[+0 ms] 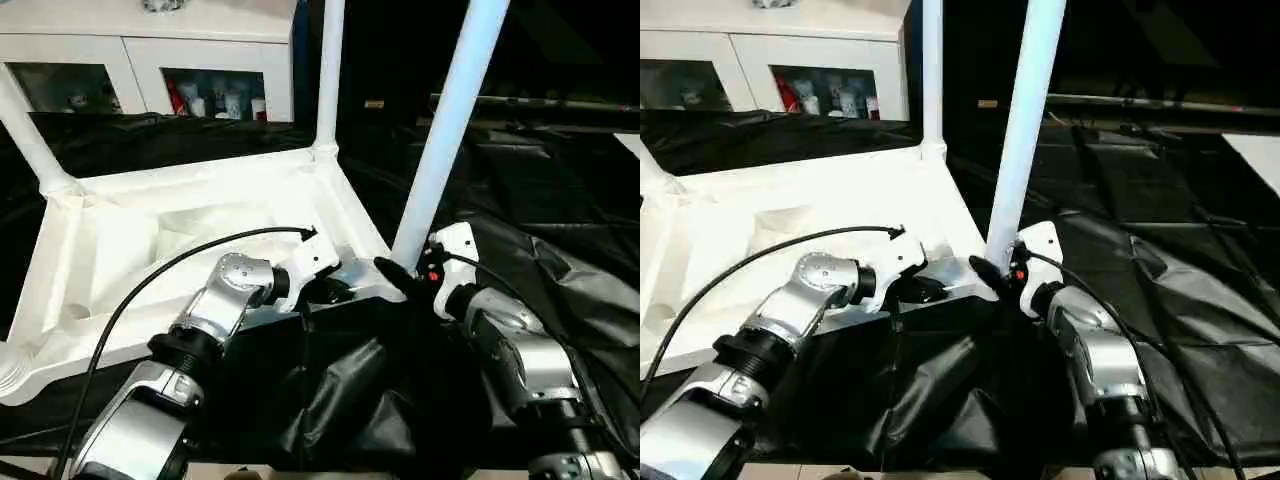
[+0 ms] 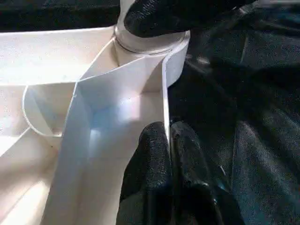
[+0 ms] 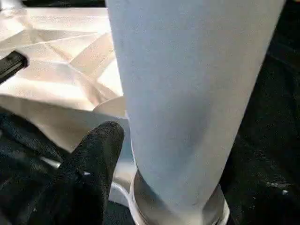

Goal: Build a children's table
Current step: Rotate leg to tighten

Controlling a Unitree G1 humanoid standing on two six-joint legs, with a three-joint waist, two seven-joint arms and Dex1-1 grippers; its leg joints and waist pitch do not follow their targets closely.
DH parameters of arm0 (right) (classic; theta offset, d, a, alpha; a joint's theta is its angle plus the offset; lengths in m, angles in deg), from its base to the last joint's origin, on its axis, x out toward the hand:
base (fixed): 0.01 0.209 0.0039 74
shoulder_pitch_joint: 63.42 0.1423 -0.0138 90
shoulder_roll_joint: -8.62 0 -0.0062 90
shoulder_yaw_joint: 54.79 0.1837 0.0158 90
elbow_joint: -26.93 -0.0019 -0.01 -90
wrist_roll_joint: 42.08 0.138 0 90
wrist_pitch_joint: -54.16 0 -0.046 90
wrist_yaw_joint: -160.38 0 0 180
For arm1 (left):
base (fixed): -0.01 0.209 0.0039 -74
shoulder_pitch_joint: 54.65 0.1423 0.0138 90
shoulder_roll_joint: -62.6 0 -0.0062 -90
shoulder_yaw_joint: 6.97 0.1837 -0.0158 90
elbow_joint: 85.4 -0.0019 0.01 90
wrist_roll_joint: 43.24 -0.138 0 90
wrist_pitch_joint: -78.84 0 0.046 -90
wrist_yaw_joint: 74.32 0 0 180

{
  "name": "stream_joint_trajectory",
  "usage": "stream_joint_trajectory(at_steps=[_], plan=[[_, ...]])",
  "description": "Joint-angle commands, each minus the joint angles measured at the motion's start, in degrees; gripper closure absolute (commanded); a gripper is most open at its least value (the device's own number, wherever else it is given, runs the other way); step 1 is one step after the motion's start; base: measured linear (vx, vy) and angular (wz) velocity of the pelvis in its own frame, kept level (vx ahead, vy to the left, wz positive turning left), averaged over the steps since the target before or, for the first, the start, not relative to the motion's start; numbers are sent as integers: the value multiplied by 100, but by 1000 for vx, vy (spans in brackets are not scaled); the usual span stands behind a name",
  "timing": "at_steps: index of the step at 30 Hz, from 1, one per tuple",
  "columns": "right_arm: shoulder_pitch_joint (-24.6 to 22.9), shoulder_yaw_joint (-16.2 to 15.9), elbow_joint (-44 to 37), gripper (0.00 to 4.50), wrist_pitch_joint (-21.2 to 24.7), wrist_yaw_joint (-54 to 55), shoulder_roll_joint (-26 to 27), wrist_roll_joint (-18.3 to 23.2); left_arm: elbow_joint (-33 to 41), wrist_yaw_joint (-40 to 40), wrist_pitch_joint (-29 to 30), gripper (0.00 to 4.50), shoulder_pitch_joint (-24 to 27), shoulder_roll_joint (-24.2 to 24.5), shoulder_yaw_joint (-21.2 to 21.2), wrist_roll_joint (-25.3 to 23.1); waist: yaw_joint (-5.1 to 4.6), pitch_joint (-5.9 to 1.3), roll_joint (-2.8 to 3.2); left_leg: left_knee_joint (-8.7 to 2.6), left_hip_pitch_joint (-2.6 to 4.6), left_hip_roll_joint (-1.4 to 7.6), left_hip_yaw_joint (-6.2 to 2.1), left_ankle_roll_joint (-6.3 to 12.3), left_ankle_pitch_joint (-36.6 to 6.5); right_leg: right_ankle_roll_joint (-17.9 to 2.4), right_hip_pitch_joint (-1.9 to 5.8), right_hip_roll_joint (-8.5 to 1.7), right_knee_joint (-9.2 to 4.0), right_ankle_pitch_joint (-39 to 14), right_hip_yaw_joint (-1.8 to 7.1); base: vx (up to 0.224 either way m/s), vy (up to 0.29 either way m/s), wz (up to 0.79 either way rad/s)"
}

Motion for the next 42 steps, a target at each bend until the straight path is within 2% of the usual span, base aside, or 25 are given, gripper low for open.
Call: stream_joint_trajectory(at_steps=[1, 2, 3, 5, 7, 8, 10, 12, 15, 17, 18, 20, 21, 23, 24, 25, 26, 27, 29, 30, 31, 33, 35, 37, 42], plan=[[-179, -317, -396, 141, 223, -540, -65, 249, -166, -121, -259, 450, -64, -136, 0, 33, -20, -274, -63, -343, -11, 230, -53, 299, -858, -1009, 252, -302, -447, -529, 325, 0, 0, 0], [-312, -257, -650, 141, 294, -770, -281, 371, -201, -228, -355, 450, -91, -173, -94, 83, -5, -278, -63, -331, -11, 232, -49, 332, -799, -1038, 257, -304, -430, -412, 326, 0, 0, 0], [-515, -157, -1010, 141, 371, -1093, -623, 525, -233, -277, -358, 450, -137, -218, -239, 217, 19, -261, -129, -317, -15, 225, -32, 432, -713, -1047, 262, -300, -430, -305, 324, 0, 0, 0], [-669, -47, -1216, 136, 390, -1326, -910, 624, -126, -230, -304, 405, -122, -203, -329, 333, 97, -268, -117, -292, 15, 234, -16, 569, -739, -1051, 245, -309, -427, -323, 330, 0, 0, 0], [-751, 31, -1299, 136, 321, -1445, -1091, 639, 237, -95, -44, 385, 19, -145, -477, 571, 111, -284, -105, -288, -51, 239, -38, 612, -653, -1090, 284, -337, -393, -300, 307, 0, 0, 0], [-784, 80, -1333, 136, 333, -1479, -1165, 654, 457, -80, 39, 385, 121, -93, -542, 654, 77, -291, -138, -285, -77, 252, -48, 607, -623, -1149, 293, -337, -375, -185, 294, 0, 0, 0], [-854, 177, -1417, 136, 344, -1519, -1288, 692, 735, -51, 159, 349, 266, -11, -605, 737, 58, -290, -129, -297, -79, 274, -65, 572, -626, -1210, 293, -337, -358, -110, 280, 0, 0, 0], [-966, 304, -1561, 136, 372, -1542, -1434, 765, 1409, 89, 493, 343, 658, 214, -702, 904, -15, -269, -172, -259, -106, 244, -48, 671, -461, -1322, 279, -312, -331, 168, 280, 0, 0, 0], [-1118, 444, -1827, 136, 587, -1618, -1602, 1030, 2481, 450, 1061, 304, 1320, 693, -779, 1150, -51, -250, -133, -232, -113, 243, -39, 839, -275, -1367, 256, -290, -290, 396, 291, 0, 0, 0], [-1224, 439, -2015, 136, 746, -1783, -1676, 1171, 3076, 565, 1402, 295, 1684, 997, -851, 1315, -61, -239, -125, -231, -81, 238, -17, 846, -356, -1367, 222, -263, -317, 242, 291, 0, 0, 0], [-1321, 392, -2187, 136, 858, -1926, -1727, 1277, 3505, 613, 1664, 295, 1960, 1216, -949, 1447, -44, -228, -77, -254, -71, 282, -36, 778, -492, -1399, 225, -282, -320, 90, 296, 0, 0, 0], [-1393, 348, -2313, 136, 937, -2025, -1759, 1352, 3795, 641, 1843, 260, 2156, 1369, -1034, 1541, -44, -189, -70, -281, -63, 290, -26, 676, -715, -1403, 201, -251, -349, -134, 297, 0, 0, 0], [-1514, 161, -2524, 136, 1063, -2172, -1761, 1473, 4439, 719, 2208, 256, 2704, 1778, -1311, 1734, -27, -196, -58, -283, -65, 292, -41, 586, -777, -1406, 225, -262, -330, -141, 300, 0, 0, 0], [-1537, 68, -2575, 136, 1077, -2194, -1733, 1488, 4665, 740, 2335, 253, 2920, 1928, -1432, 1797, -51, -154, -62, -299, -87, 261, -23, 568, -837, -1305, 205, -219, -365, -282, 298, 0, 0, 0], [-1505, -54, -2556, 136, 1050, -2137, -1644, 1458, 4907, 715, 2494, 228, 3153, 2050, -1593, 1865, -70, -170, 5, -315, -64, 281, -39, 452, -928, -1319, 206, -235, -372, -388, 301, 0, 0, 0], [-1465, -150, -2523, 136, 1016, -2068, -1563, 1424, 5084, 682, 2619, 218, 3322, 2129, -1715, 1918, -68, -145, -20, -315, -69, 264, -24, 384, -1019, -1260, 192, -221, -395, -598, 303, 0, 0, 0], [-1386, -263, -2453, 136, 947, -1941, -1426, 1343, 5274, 658, 2747, 215, 3516, 2213, -1854, 1979, -68, -133, 25, -334, -52, 275, -25, 335, -1112, -1259, 174, -227, -406, -731, 312, 0, 0, 0], [-1093, -457, -2114, 136, 660, -1394, -924, 979, 5626, 609, 3015, 215, 3939, 2382, -2158, 2085, -81, -113, 10, -357, -49, 265, -31, 201, -1354, -1148, 160, -241, -457, -1271, 316, 0, 0, 0], [-919, -484, -1874, 136, 577, -1063, -631, 831, 5756, 565, 3115, 197, 4118, 2433, -2290, 2123, -141, -76, 4, -400, -93, 241, -39, 118, -1476, -1058, 156, -254, -495, -1628, 311, 0, 0, 0], [-819, -484, -1741, 136, 565, -860, -464, 762, 5876, 498, 3221, 183, 4232, 2483, -2361, 2183, -161, -73, -8, -412, -55, 245, -59, 29, -1630, -945, 118, -262, -519, -2100, 308, 0, 0, 0], [-665, -478, -1492, 136, 398, -640, -191, 706, 5975, 406, 3285, 175, 4386, 2510, -2489, 2218, -184, -91, -47, -397, -17, 249, -54, 9, -1612, -920, 95, -258, -540, -2079, 331, 0, 0, 0], [-457, -517, -1162, 136, 258, -372, 164, 690, 6120, 282, 3374, 156, 4646, 2568, -2706, 2271, -204, -75, -2, -418, -31, 255, -59, -2, -1568, -952, 88, -221, -500, -1827, 338, 0, 0, 0], [-337, -584, -981, 136, 167, -266, 340, 662, 6169, 231, 3397, 131, 4809, 2593, -2854, 2268, -185, -95, -17, -415, 11, 260, -52, -6, -1572, -913, 82, -192, -503, -1704, 337, 0, 0, 0], [-108, -649, -624, 136, 51, -150, 660, 679, 6274, 183, 3443, 128, 5141, 2669, -3122, 2276, -216, -102, -19, -430, -60, 250, -67, -9, -1467, -968, 122, -195, -441, -1362, 327, 0, 0, 0], [503, -459, 355, 136, -491, 203, 1192, 581, 6226, -54, 3346, 84, 5556, 2711, -3693, 2251, -244, -91, -10, -422, -32, 242, -61, -28, -1395, -1057, 99, -176, -400, -975, 337, 0, 0, 0]])
